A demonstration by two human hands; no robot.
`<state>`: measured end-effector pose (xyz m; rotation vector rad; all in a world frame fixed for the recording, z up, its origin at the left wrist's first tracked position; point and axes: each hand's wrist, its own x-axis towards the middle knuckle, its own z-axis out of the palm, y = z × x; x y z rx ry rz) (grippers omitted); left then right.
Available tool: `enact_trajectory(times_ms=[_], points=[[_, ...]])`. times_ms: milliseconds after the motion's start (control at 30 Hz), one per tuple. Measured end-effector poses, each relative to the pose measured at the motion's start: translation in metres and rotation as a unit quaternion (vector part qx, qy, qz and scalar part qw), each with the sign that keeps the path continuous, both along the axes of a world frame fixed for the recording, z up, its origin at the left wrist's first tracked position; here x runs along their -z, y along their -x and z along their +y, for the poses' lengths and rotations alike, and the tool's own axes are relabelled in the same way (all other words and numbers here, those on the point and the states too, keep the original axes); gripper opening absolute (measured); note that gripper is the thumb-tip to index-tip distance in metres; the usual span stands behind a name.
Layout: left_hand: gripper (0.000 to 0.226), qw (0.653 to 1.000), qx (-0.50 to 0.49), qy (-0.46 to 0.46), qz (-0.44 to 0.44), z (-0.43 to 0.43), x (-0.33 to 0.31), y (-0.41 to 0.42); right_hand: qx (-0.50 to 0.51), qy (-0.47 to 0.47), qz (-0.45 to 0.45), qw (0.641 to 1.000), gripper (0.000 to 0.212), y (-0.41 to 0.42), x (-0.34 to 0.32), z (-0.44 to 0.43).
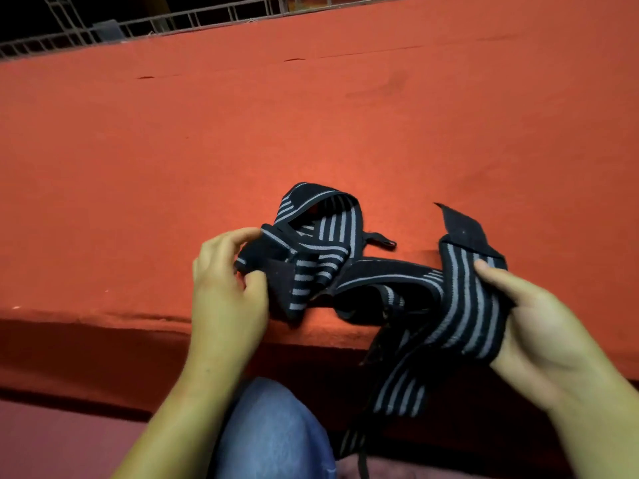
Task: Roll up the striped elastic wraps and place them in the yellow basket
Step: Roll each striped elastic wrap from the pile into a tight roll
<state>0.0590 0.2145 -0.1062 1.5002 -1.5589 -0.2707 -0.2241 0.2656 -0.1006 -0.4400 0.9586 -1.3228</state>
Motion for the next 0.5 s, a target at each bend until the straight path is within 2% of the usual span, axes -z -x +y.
enact_trajectory(times_ms=[67, 133, 167, 233, 300, 400, 500], points=[[0.058, 0.990, 0.136, 0.037, -0.017, 0.022, -0.014, 0.027, -0.009, 0.007, -0.005, 1.000, 0.037, 0.000, 0.000, 0.001], [0.065, 0.957, 0.283, -0.057, -0.026, 0.035, -0.018, 0.055, -0.013, 0.011, -0.003, 1.000, 0.037, -0.001, 0.001, 0.001], [0.072, 0.941, 0.316, -0.117, -0.034, 0.037, -0.013, 0.063, -0.010, 0.012, -0.003, 1.000, 0.039, -0.001, 0.001, 0.002], [0.080, 0.933, 0.306, -0.171, -0.082, 0.029, 0.003, 0.068, 0.005, 0.014, -0.001, 1.000, 0.041, 0.000, 0.002, 0.003], [0.082, 0.939, 0.259, -0.164, -0.152, 0.013, 0.016, 0.060, 0.024, 0.018, 0.001, 1.000, 0.038, 0.003, 0.003, 0.003], [0.072, 0.929, 0.211, -0.169, -0.253, -0.004, 0.024, 0.045, 0.066, 0.024, -0.005, 0.997, 0.031, 0.010, 0.004, 0.001], [0.057, 0.923, 0.197, -0.169, -0.284, -0.013, 0.023, 0.036, 0.095, 0.034, -0.009, 0.995, 0.026, 0.012, 0.002, -0.001]])
